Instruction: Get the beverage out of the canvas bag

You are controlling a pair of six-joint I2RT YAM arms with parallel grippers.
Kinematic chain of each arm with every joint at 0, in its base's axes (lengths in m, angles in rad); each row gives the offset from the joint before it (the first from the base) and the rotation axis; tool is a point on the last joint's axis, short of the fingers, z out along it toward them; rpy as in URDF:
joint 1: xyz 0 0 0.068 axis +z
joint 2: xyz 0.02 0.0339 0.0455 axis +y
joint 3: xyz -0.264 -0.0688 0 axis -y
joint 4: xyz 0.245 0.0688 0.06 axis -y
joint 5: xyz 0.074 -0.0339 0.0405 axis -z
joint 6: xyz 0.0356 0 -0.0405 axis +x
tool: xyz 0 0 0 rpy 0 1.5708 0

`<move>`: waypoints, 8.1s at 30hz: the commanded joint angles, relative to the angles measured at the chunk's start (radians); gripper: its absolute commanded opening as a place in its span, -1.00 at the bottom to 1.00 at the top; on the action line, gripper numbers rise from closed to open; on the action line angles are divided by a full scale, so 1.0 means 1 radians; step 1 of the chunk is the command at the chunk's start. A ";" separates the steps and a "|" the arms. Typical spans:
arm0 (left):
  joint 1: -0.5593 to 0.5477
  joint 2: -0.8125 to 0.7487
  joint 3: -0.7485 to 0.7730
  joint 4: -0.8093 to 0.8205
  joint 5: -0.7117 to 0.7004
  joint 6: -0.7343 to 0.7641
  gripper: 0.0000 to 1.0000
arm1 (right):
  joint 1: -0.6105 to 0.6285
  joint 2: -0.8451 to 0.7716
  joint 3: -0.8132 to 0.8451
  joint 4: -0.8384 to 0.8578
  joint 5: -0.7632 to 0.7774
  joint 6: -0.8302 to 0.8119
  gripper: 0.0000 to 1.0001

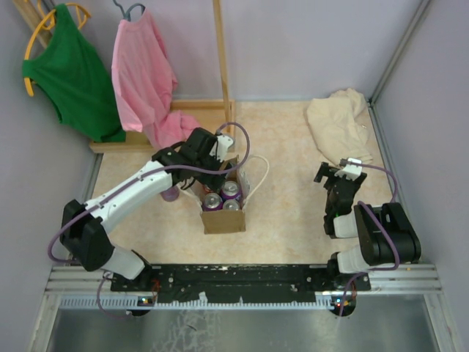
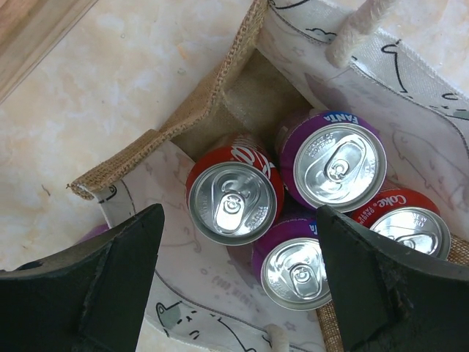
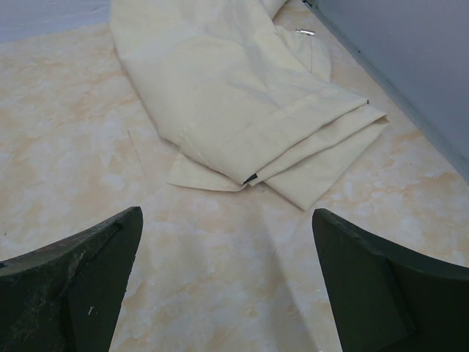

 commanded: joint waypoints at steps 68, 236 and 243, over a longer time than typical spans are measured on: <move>0.061 0.111 -0.015 0.052 0.017 0.028 -1.00 | -0.005 0.003 0.006 0.041 0.001 -0.009 0.98; 0.311 0.149 -0.077 0.162 -0.149 -0.160 -0.25 | -0.003 0.003 0.008 0.041 0.001 -0.012 0.98; 0.312 0.110 -0.080 0.171 -0.163 -0.157 0.16 | -0.003 0.003 0.008 0.041 0.001 -0.012 0.98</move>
